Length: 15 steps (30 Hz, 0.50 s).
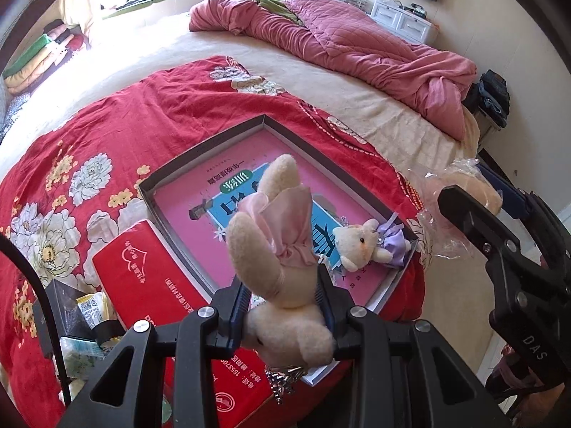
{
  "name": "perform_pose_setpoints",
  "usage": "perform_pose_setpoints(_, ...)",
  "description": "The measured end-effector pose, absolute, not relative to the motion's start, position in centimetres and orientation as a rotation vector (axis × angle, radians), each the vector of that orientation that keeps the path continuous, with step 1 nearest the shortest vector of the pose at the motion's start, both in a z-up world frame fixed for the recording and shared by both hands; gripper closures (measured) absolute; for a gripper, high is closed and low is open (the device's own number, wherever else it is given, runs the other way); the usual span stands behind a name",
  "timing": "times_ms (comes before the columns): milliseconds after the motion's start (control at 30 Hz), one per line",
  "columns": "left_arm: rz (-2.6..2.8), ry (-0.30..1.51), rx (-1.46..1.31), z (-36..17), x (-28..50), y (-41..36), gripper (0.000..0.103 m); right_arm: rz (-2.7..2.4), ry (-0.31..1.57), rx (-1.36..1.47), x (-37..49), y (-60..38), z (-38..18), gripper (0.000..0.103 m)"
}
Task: Organize soft objects
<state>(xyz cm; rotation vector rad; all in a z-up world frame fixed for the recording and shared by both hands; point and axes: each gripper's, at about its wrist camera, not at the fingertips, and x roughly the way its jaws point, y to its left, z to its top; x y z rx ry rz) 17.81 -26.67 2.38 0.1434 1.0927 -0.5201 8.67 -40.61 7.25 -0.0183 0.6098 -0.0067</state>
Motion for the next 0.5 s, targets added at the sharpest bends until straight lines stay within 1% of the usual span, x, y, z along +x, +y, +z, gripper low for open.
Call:
perform_pose_setpoints(200,-0.52,1.153,0.161,0.1,18.5,-27.5,0.068,0.002,0.674,0.0,9.0,-41.0,4.6,0.043)
perform_pose_setpoints(500,-0.518,1.196,0.193,-1.8,19.4,-28.4,0.068,0.033,0.769,0.004,9.7,-40.3,1.0,0.043)
